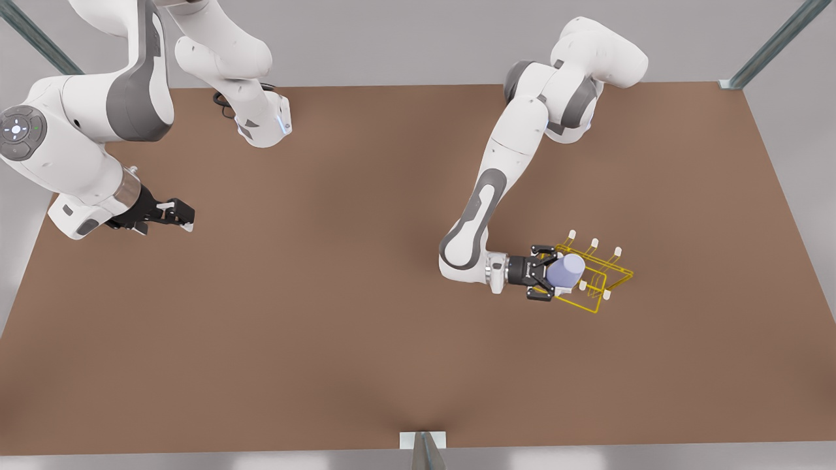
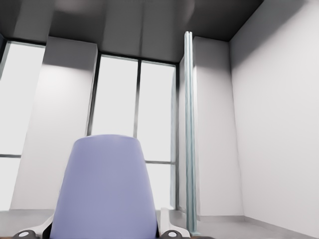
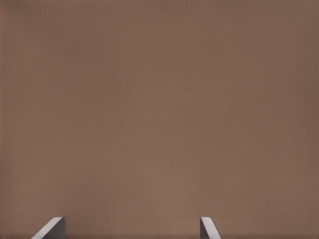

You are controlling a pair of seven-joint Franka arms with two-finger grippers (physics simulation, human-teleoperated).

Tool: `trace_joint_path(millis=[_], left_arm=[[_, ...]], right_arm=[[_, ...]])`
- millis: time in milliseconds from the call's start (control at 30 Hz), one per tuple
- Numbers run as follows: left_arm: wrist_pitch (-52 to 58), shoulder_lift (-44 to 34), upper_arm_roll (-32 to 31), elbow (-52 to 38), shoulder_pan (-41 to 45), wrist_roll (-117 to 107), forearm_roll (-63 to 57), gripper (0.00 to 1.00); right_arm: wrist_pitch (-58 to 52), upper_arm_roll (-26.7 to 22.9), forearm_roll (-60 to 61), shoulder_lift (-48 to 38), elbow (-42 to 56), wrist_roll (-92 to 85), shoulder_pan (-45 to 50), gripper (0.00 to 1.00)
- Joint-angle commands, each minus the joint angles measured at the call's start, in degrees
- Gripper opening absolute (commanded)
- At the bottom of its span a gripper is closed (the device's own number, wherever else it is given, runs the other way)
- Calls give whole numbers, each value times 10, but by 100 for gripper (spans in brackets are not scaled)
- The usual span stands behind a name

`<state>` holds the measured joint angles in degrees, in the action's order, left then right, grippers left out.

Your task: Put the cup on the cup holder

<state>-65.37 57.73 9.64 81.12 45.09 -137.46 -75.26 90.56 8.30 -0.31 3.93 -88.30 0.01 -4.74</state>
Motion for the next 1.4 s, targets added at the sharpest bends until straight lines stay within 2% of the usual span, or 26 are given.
trace_joint_path(millis=[0, 700, 733, 767, 800, 1367], left_arm=[[1, -1, 0, 0, 0, -31, -1, 79], [1, -8, -1, 29, 1, -51, 0, 79], [1, -8, -1, 29, 1, -51, 0, 83], [1, -8, -1, 29, 1, -51, 0, 96], [1, -8, -1, 29, 1, -50, 0, 100], [2, -8, -3, 29, 2, -56, 1, 100]], right_arm=[[5, 0, 0, -1, 0, -1, 0, 100], [3, 0, 0, 0, 0, -1, 0, 100], [4, 0, 0, 0, 1, -1, 1, 100], [3, 0, 0, 0, 1, -1, 1, 100], [2, 0, 0, 0, 0, -1, 1, 100], [5, 1, 0, 6, 0, 1, 1, 100]])
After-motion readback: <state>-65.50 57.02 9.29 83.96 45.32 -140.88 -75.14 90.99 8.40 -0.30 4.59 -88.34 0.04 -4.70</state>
